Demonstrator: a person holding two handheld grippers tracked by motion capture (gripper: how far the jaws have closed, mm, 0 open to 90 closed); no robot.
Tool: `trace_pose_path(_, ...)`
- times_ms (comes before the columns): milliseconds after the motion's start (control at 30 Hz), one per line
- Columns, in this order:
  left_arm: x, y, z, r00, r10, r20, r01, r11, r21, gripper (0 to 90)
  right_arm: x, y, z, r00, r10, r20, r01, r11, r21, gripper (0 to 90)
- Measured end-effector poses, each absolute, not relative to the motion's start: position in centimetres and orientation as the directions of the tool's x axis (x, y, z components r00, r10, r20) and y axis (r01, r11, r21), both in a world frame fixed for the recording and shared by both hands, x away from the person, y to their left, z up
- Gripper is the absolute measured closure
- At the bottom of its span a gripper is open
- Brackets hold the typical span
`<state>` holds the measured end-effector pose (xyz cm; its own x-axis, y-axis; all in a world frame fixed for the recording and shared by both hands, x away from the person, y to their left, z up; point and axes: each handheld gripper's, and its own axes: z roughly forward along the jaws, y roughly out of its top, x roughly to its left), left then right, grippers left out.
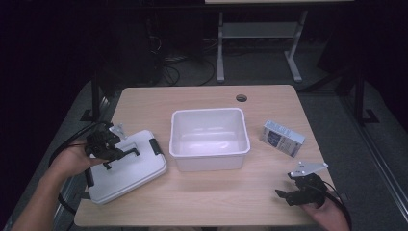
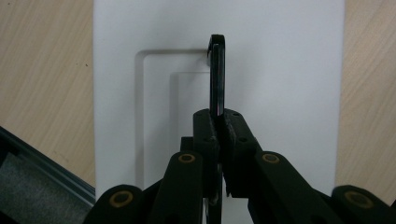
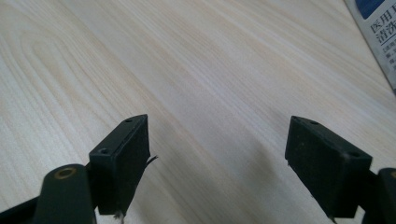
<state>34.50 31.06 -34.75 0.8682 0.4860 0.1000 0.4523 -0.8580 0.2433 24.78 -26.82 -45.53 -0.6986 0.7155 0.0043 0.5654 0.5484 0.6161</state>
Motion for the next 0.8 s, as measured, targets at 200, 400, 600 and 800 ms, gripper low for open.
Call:
trace_pose_path(200,34.7,30.6,-35.3,0.874,0.475,0.103,0.444,-0.867,0.227,85.0,24.8,-26.8,-45.5,-0.699,0.715,-0.001,0.567,0.556,0.608,21.4)
trace_pose_path(400,34.8,30.4,-35.7,0.875,0.473,0.101,0.443,-0.868,0.223,85.1,24.7,-26.9,-45.5,-0.7,0.714,-0.001,0.567,0.557,0.607,21.5)
trace_pose_path(600,34.9,30.4,-36.2,0.876,0.472,0.099,0.445,-0.871,0.209,85.1,24.7,-27.0,-45.5,-0.7,0.714,0.003,0.572,0.558,0.601,21.5)
trace_pose_path(800,34.9,30.4,-36.7,0.879,0.468,0.094,0.444,-0.874,0.2,85.0,24.8,-26.8,-45.6,-0.702,0.712,-0.001,0.571,0.565,0.595,21.5)
